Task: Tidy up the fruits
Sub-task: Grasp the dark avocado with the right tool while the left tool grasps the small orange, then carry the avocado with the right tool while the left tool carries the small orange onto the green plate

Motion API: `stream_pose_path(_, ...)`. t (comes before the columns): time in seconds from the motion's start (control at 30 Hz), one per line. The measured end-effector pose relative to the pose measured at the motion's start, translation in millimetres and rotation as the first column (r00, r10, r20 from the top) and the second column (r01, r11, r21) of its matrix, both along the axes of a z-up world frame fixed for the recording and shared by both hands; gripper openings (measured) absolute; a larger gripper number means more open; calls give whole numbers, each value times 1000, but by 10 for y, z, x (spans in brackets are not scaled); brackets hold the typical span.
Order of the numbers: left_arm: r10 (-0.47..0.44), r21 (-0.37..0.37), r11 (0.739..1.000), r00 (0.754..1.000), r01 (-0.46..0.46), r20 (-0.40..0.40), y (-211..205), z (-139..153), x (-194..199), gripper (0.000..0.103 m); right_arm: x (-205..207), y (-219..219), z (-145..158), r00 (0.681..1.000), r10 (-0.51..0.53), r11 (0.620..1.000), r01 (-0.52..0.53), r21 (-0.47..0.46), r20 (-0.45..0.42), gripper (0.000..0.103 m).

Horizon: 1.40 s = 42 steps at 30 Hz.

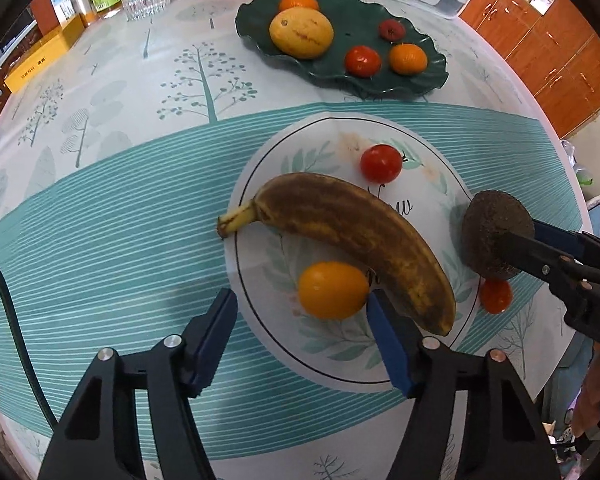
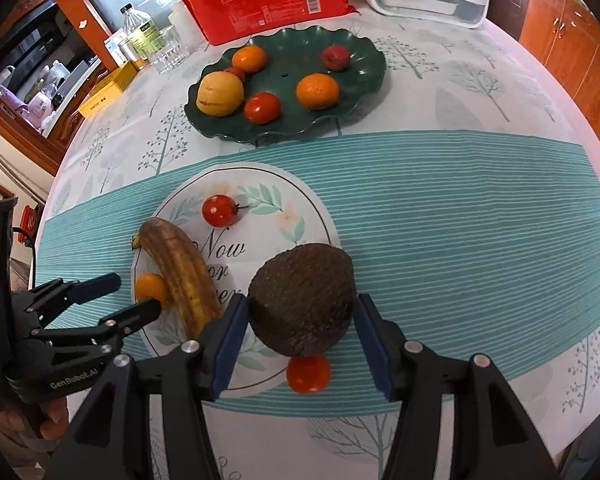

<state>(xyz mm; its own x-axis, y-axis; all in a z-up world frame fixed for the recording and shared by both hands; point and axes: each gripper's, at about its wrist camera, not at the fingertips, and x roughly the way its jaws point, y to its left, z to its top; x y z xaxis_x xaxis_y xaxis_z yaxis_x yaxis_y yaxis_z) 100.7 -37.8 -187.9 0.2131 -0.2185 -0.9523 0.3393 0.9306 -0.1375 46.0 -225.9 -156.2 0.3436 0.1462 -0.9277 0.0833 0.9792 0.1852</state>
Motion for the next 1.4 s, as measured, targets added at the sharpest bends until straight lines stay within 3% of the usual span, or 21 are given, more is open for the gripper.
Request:
stream_pose_path(0.17,3,-3,1000,1000,-3,-6,-76,-48,2,63,71,68,-96,999,29,1000,-29,12,-18,63)
stream_pose_path(0.5,7,-9,1000,1000,-8,-17,-197,-102,55,37,148,125,-187,996,82,997,-81,14,-38,64)
stream_pose_path(0.83,10,-3,1000,1000,-10,-7,-180,-71,18,36,188,121,-243,995,96,995,-96,22,-34,62)
stream_pose_path(1.1,15,-17,1000,999,-14,38,-97,154,-15,36,127,117,-212,995,96,995,-96,-2,-12,61)
stream_pose_path(1.4,8,-45,999,996,-4,87,-108,467,28,36,43,40,75,995,81,997,-81,-1,55,61)
